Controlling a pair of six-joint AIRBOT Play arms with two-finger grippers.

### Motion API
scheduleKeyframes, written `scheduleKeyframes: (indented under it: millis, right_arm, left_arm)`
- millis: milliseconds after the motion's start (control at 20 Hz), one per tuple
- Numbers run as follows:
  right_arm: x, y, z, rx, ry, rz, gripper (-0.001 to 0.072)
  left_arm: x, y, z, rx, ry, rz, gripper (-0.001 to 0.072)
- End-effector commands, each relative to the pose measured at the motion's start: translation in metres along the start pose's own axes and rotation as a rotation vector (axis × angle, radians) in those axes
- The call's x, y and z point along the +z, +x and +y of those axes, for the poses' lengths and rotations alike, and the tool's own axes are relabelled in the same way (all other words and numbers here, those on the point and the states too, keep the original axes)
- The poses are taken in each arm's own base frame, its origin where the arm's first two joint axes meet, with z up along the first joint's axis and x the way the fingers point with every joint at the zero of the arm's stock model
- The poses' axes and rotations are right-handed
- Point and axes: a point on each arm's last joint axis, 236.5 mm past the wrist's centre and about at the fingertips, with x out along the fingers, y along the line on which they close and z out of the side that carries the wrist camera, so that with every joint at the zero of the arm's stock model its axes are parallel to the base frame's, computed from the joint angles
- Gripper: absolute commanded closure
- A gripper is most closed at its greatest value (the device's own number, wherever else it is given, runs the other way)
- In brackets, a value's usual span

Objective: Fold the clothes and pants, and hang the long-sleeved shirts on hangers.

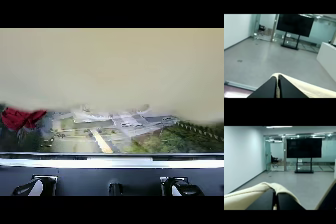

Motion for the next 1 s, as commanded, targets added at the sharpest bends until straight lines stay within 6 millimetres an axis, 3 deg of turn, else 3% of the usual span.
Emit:
scheduleKeyframes:
  millis: [0,50,100,250,400,550,750,850,950]
  right_arm:
    - [-0.028,0.021,-0.001,0.019,0.117,0.079,0.0686]
    - [-0.057,0.039,-0.002,0.031,0.158,0.16,0.0686]
    - [-0.099,0.059,-0.004,0.042,0.197,0.279,0.0686]
    - [-0.251,0.103,-0.034,-0.021,0.252,0.659,0.0685]
    - [-0.386,0.125,-0.062,-0.088,0.304,0.927,0.0686]
    - [-0.506,0.13,-0.075,-0.127,0.357,1.133,0.0686]
    - [-0.625,0.137,-0.093,-0.185,0.383,1.24,0.0686]
    - [-0.664,0.138,-0.1,-0.207,0.394,1.261,0.0686]
    - [-0.685,0.133,-0.105,-0.22,0.386,1.291,0.0686]
  left_arm:
    - [-0.058,0.019,0.03,0.085,-0.004,0.2,0.0692]
    - [-0.086,0.036,0.035,0.071,-0.005,0.283,0.0692]
    - [-0.12,0.056,0.042,0.055,-0.008,0.374,0.0692]
    - [-0.233,0.113,0.073,0.034,-0.062,0.635,0.0691]
    - [-0.355,0.158,0.106,0.046,-0.082,0.843,0.0692]
    - [-0.468,0.192,0.125,0.066,-0.124,1.003,0.0691]
    - [-0.579,0.225,0.13,0.068,-0.113,1.079,0.0691]
    - [-0.613,0.227,0.128,0.067,-0.116,1.126,0.0691]
    - [-0.629,0.221,0.128,0.079,-0.137,1.166,0.0692]
